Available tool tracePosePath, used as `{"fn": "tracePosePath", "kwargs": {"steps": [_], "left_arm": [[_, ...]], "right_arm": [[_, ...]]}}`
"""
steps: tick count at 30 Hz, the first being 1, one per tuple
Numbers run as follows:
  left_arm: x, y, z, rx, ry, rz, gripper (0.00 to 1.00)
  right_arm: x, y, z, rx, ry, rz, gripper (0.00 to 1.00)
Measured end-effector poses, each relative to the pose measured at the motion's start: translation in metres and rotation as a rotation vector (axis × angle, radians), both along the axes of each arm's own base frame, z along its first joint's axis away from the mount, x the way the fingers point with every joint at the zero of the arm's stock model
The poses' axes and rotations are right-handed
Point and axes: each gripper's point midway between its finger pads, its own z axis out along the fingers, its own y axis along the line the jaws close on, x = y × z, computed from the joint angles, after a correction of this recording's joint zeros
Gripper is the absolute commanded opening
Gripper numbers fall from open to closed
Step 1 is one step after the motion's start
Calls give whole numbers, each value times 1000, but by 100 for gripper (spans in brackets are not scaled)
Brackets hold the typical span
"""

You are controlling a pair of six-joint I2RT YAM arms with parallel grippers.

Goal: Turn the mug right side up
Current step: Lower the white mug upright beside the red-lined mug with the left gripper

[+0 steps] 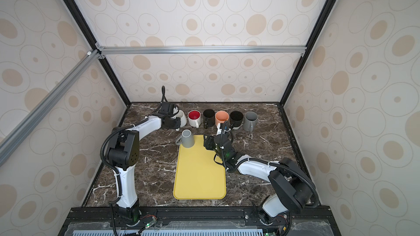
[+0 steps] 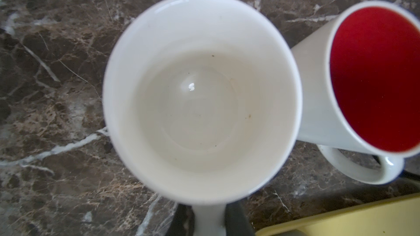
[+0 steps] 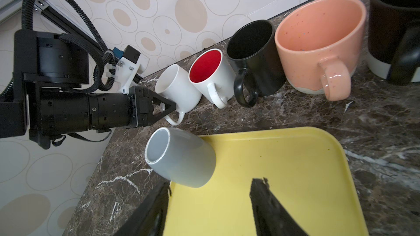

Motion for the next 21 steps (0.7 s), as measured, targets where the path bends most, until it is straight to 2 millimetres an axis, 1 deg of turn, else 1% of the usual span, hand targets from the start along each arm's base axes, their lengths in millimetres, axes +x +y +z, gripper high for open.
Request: {"fn": "tracePosePath", "kwargs": {"steps": [3, 9, 11, 13, 15, 17, 18, 20, 21], "left_arm": [[1, 0, 0, 1, -1, -3, 24], [9, -3, 11, -2, -38, -11, 37], [10, -3, 13, -3, -43, -12, 39], [11, -3, 14, -3, -47, -12, 44], [11, -3, 15, -4, -48, -12, 53], [12, -3, 18, -2, -55, -14, 68], [11, -3, 20, -2, -58, -13, 73], [10, -4, 33, 2, -83, -15, 84], [10, -4, 41, 1, -97, -11, 87]], "right_arm": [[0, 0, 0, 1, 1, 2, 61], [2, 1, 0, 4, 8, 7, 61], [3, 3, 0, 6, 9, 10, 61], [3, 3, 0, 6, 11, 11, 61], [3, 3, -2, 6, 16, 12, 61], [4, 2, -3, 10, 24, 16, 61], [4, 2, -4, 13, 27, 17, 61], [6, 1, -5, 19, 36, 17, 61], [6, 0, -6, 21, 40, 17, 61]]}}
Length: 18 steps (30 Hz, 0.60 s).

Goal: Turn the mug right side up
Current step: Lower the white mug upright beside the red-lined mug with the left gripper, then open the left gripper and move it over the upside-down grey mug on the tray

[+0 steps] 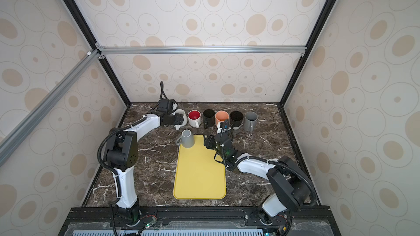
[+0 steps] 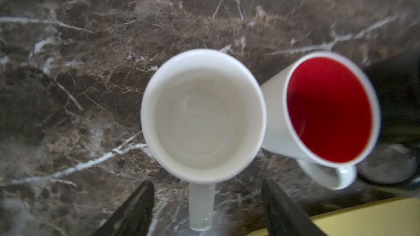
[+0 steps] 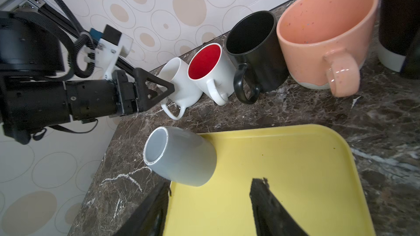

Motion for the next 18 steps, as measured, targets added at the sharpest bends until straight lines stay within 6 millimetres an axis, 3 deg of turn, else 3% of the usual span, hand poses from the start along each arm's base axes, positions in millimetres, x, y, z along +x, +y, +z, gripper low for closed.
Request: {"fn": "tracePosePath", "kwargs": {"steps": [6, 8, 10, 12, 14, 18], "left_arm": [[-29, 9, 82, 14, -195, 32, 100], [-56, 13, 108, -13, -300, 27, 100], [-83, 19, 121, -41, -375, 24, 100], [-105, 24, 128, -60, -413, 26, 100], [-114, 26, 131, -64, -429, 21, 100], [-130, 24, 111, -71, -429, -27, 100]], "right_arm": [[4, -2, -2, 31, 21, 7, 61], [4, -1, 0, 45, 20, 24, 61], [4, -1, -1, 49, 34, 45, 62], [3, 0, 0, 32, 59, 73, 63], [0, 4, 13, 9, 68, 121, 64], [-15, 11, 71, 3, 2, 229, 64]]}}
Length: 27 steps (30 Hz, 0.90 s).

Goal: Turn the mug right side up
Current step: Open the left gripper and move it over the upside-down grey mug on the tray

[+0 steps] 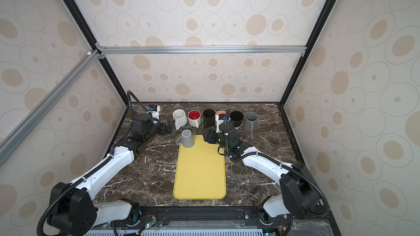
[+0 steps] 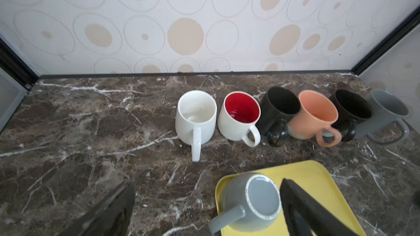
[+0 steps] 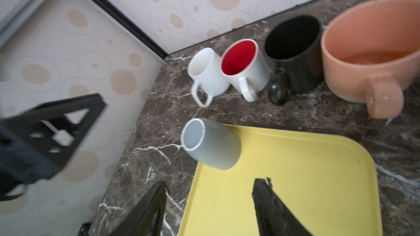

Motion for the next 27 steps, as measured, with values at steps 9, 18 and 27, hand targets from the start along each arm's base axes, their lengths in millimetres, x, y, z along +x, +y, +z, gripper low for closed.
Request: {"fn": "tracePosePath", "kwargs": {"steps": [9, 18, 27], "left_arm": [[-40, -40, -28, -47, -35, -306, 99], [-16, -44, -76, 37, 60, -388, 96], [-17, -54, -119, -5, 174, -484, 95]], "right_arm": [[-68, -10, 82, -24, -231, 252, 64], [-82, -21, 50, -156, -193, 294, 63], [-81, -27, 37, -202, -178, 275, 62]]}}
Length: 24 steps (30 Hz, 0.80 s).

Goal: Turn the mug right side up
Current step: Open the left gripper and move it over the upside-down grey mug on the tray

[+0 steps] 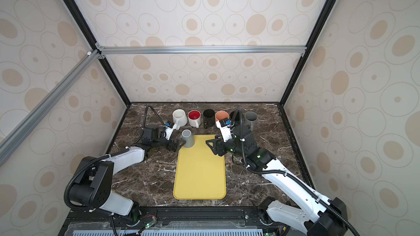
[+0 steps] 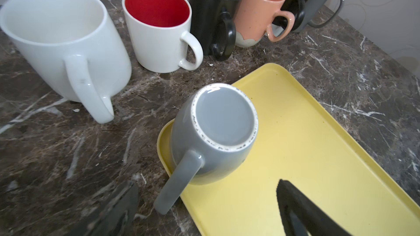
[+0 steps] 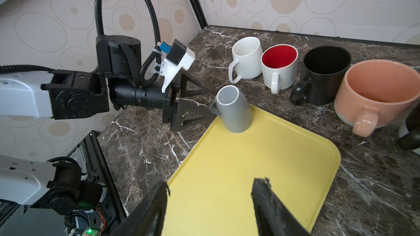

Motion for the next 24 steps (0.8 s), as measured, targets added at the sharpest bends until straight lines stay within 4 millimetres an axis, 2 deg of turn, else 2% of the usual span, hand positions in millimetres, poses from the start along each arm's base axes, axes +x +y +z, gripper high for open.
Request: {"fn": "tracePosePath", "kwargs": {"steps": [7, 18, 24], "left_arm": [[10, 1, -3, -24, 9, -16, 95], [8, -7, -11, -62, 47, -59, 89], [7, -9, -1, -85, 40, -58, 88]], "right_arm": [[2, -2, -4, -8, 1, -15, 62], [6, -6, -7, -22, -2, -49, 62], [6, -7, -8, -17, 1, -57, 62]]}}
